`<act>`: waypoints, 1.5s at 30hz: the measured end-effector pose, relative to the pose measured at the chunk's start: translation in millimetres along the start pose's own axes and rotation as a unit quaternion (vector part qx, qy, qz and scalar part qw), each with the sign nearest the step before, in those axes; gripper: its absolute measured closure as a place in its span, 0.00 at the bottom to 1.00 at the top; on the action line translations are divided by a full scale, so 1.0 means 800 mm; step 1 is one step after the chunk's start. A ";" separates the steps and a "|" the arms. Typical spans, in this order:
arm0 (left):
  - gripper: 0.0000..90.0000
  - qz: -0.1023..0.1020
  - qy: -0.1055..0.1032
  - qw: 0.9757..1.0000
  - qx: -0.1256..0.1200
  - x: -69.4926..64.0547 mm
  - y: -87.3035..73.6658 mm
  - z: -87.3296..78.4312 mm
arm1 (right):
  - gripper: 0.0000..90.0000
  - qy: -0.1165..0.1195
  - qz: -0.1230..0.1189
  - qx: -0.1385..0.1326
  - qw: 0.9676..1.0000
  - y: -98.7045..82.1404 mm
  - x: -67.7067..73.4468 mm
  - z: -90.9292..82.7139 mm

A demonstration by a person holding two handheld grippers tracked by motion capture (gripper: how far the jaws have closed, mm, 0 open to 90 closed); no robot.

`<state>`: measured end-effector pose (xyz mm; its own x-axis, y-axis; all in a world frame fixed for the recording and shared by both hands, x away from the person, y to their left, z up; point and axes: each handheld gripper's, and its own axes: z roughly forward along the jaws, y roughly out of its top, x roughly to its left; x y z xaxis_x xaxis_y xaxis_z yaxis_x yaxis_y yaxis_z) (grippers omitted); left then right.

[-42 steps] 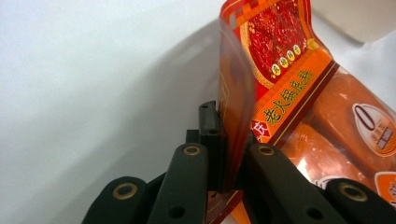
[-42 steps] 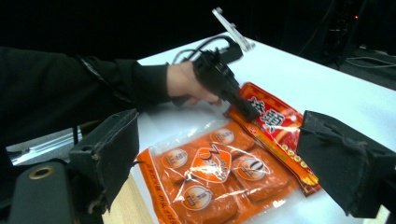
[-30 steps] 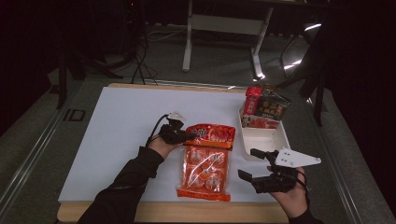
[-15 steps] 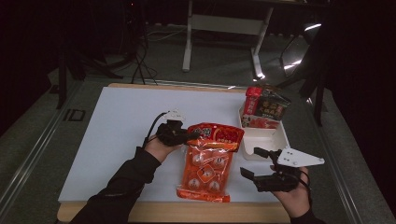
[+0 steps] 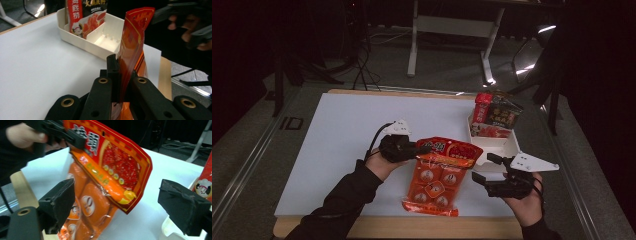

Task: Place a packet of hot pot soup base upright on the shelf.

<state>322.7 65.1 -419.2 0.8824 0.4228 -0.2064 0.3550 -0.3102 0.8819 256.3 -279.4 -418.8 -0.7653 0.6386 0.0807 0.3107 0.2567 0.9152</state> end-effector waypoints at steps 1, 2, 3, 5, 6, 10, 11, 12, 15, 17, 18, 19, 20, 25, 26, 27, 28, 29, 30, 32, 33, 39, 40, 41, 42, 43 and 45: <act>1.00 0.002 -0.003 1.000 -0.002 -0.002 0.000 -0.001 | 0.15 0.000 -0.001 0.004 1.000 0.000 -0.002 0.003; 1.00 0.004 -0.005 1.000 -0.002 -0.003 0.001 -0.001 | 0.15 0.002 0.001 0.005 1.000 0.000 -0.003 0.006; 1.00 0.007 -0.008 1.000 -0.002 -0.005 0.002 -0.002 | 0.15 0.002 0.002 0.005 1.000 0.000 -0.003 0.007; 1.00 0.011 -0.011 1.000 -0.006 -0.008 0.002 -0.003 | 0.15 0.012 0.003 0.008 1.000 0.000 -0.004 0.013; 1.00 0.011 -0.012 1.000 -0.007 -0.010 0.002 -0.004 | 0.15 0.013 0.001 0.009 1.000 0.000 -0.004 0.016; 1.00 0.015 -0.019 1.000 -0.009 -0.015 0.004 -0.005 | 0.15 0.038 -0.003 0.013 0.999 0.000 -0.001 0.028; 1.00 0.017 -0.018 1.000 -0.010 -0.017 0.004 -0.005 | 0.16 0.042 -0.001 0.013 0.999 0.000 -0.001 0.030; 1.00 0.018 -0.020 1.000 -0.011 -0.018 0.005 -0.005 | 0.17 0.046 -0.001 0.012 0.999 0.001 0.000 0.033; 1.00 0.021 -0.020 1.000 -0.012 -0.021 0.005 -0.006 | 0.18 0.053 -0.001 0.010 0.999 0.001 0.001 0.036; 1.00 0.023 -0.023 0.999 -0.015 -0.025 0.006 -0.007 | 0.22 0.067 0.003 0.012 0.998 0.000 0.003 0.039; 1.00 0.026 -0.022 0.999 -0.016 -0.026 0.006 -0.007 | 0.25 0.068 0.003 0.013 0.998 -0.001 0.003 0.040; 1.00 0.028 -0.024 0.999 -0.016 -0.028 0.006 -0.007 | 0.25 0.069 0.002 0.015 0.997 -0.003 0.004 0.041; 1.00 0.027 -0.025 0.999 -0.016 -0.028 0.006 -0.008 | 0.29 0.068 -0.001 0.019 0.997 -0.004 0.004 0.041; 1.00 0.027 -0.025 0.999 -0.022 -0.033 0.005 -0.008 | 0.55 0.072 -0.007 0.035 0.997 -0.006 -0.001 0.038; 1.00 0.025 -0.028 0.999 -0.022 -0.032 0.004 -0.008 | 0.57 0.074 -0.007 0.034 0.997 -0.006 -0.002 0.037; 1.00 0.024 -0.028 0.999 -0.023 -0.032 0.004 -0.008 | 0.59 0.078 -0.005 0.036 0.996 -0.007 -0.002 0.037; 1.00 0.023 -0.028 0.999 -0.025 -0.032 0.003 -0.008 | 0.61 0.083 -0.005 0.038 0.996 -0.007 -0.002 0.037; 1.00 0.022 -0.029 0.999 -0.025 -0.032 0.002 -0.009 | 0.64 0.087 -0.007 0.040 0.995 -0.007 -0.002 0.037; 1.00 0.021 -0.030 0.999 -0.026 -0.032 0.002 -0.009 | 0.69 0.093 -0.010 0.044 0.995 -0.007 -0.001 0.037; 1.00 0.023 -0.031 0.999 -0.025 -0.033 0.002 -0.010 | 0.74 0.104 -0.009 0.049 0.993 -0.008 -0.002 0.039; 1.00 0.022 -0.033 0.999 -0.024 -0.033 0.002 -0.010 | 0.78 0.108 -0.009 0.052 0.993 -0.009 -0.001 0.042; 1.00 0.015 -0.038 0.999 -0.022 -0.031 0.000 -0.013 | 0.88 0.122 -0.010 0.065 0.990 -0.009 0.002 0.048; 1.00 0.014 -0.039 0.999 -0.021 -0.031 0.000 -0.014 | 0.94 0.131 -0.001 0.064 0.989 -0.008 0.002 0.046; 1.00 0.016 -0.038 0.999 -0.021 -0.032 0.000 -0.014 | 0.95 0.137 0.003 0.063 0.989 -0.007 0.001 0.045; 1.00 0.017 -0.038 0.999 -0.019 -0.032 0.000 -0.015 | 0.95 0.136 0.004 0.064 0.989 -0.006 0.002 0.045; 1.00 0.017 -0.039 0.999 -0.020 -0.032 0.000 -0.015 | 0.96 0.135 0.002 0.066 0.989 -0.006 0.004 0.045; 1.00 0.015 -0.043 0.999 -0.020 -0.033 0.001 -0.017 | 0.97 0.131 -0.003 0.067 0.989 -0.005 0.006 0.044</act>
<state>295.5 65.5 -406.9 0.9162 0.3387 -0.2141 0.3173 -0.2871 0.9038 271.7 -251.8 -435.7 -0.8818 0.4315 0.1904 0.3638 0.3654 0.8568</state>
